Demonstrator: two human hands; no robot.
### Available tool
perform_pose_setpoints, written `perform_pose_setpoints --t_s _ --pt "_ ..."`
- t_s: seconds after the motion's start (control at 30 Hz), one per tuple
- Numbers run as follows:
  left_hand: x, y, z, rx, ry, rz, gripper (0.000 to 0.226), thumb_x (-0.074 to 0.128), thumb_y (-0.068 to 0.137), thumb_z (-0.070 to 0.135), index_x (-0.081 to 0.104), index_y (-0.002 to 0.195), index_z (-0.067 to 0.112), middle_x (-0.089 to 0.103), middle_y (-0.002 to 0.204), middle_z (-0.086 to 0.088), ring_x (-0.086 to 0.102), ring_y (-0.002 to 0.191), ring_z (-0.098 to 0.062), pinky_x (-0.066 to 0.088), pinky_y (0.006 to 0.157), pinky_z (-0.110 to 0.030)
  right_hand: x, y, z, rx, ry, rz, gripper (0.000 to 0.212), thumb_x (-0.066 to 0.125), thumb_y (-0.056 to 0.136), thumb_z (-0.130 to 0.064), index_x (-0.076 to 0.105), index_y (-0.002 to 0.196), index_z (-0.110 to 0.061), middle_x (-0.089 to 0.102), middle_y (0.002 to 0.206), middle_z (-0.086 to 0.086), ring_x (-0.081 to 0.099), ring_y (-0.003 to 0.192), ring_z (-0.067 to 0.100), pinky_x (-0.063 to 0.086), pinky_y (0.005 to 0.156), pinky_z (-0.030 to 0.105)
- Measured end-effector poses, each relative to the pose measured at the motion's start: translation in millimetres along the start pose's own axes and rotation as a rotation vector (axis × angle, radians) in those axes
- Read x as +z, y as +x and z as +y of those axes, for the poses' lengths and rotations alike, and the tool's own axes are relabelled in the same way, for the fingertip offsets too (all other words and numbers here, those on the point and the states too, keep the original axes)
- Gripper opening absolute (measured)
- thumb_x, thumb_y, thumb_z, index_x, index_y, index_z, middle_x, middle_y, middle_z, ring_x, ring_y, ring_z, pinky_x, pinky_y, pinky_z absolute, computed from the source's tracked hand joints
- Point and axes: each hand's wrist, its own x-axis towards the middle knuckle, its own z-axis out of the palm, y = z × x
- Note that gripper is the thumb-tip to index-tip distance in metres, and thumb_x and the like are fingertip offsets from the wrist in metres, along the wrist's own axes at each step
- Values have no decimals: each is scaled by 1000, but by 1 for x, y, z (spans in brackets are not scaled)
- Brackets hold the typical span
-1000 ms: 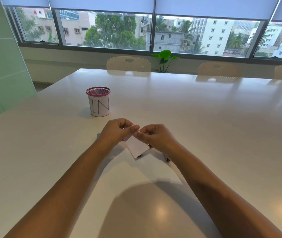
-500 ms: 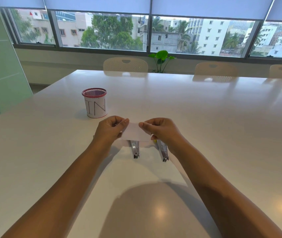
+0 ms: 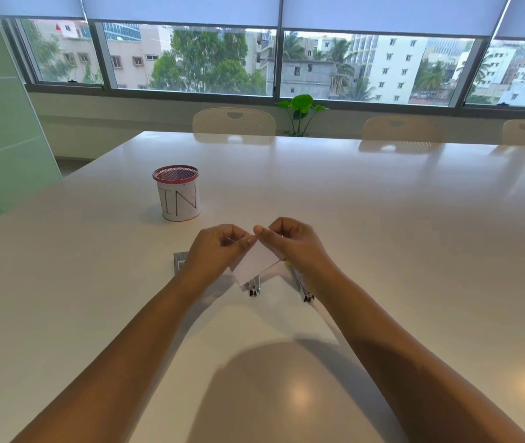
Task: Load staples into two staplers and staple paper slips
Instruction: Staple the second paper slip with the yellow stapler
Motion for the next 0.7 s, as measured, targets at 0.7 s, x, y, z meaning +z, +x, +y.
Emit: perform_pose_setpoints --t_s 0.7 --pt "-20 10 -6 -10 46 107 19 61 85 22 59 66 25 62 68 6 55 63 -6 43 66 -17 -47 16 -13 124 185 412 33 58 91 -24 47 61 -17 35 52 -3 30 35 5 24 32 14"
